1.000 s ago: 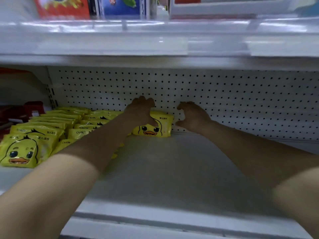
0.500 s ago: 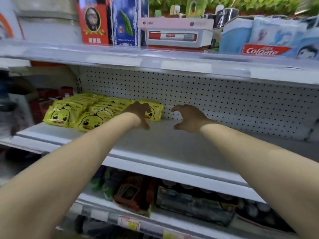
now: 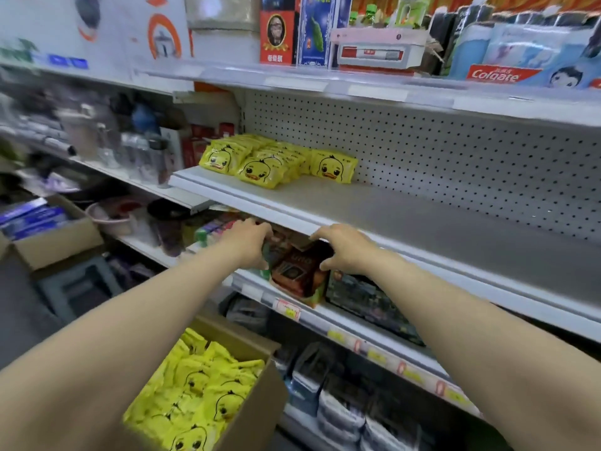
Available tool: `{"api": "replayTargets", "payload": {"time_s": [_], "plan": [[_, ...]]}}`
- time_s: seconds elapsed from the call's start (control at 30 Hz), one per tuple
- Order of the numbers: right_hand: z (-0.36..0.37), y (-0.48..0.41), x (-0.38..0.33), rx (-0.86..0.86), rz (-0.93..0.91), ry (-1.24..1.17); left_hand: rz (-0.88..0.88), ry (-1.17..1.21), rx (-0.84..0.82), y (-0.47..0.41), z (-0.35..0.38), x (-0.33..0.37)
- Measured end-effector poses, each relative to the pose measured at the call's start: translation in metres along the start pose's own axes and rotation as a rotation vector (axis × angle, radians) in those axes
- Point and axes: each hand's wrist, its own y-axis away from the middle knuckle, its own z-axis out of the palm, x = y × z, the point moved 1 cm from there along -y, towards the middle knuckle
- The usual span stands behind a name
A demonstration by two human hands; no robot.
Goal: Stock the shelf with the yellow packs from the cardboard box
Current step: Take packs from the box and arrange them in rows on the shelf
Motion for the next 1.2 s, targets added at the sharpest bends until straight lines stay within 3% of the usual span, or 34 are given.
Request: {"api": "replayTargets", "payload": {"time_s": [0.3,0.6,0.97,1.2], "plan": [[0.080,-0.005,-0.086,-0.153,-0.131,-0.052,-0.144,0.016,-0.066,0.087,0.044,-0.091],[0.189,-0.060,-0.160,-0.349,-0.203,-0.080,-0.232,0.145,-0.228,0.109,0.146,-0.197],[0.354,-0.152,-0.246,-0.680,0.076,-0.256,-0.266,0.310,-0.565,0.069,0.261,-0.380],[0.420,-0.170,-0.258,-0.761,0.258,-0.420,-0.233,0.385,-0.806,0.037,0.325,-0.431]]}}
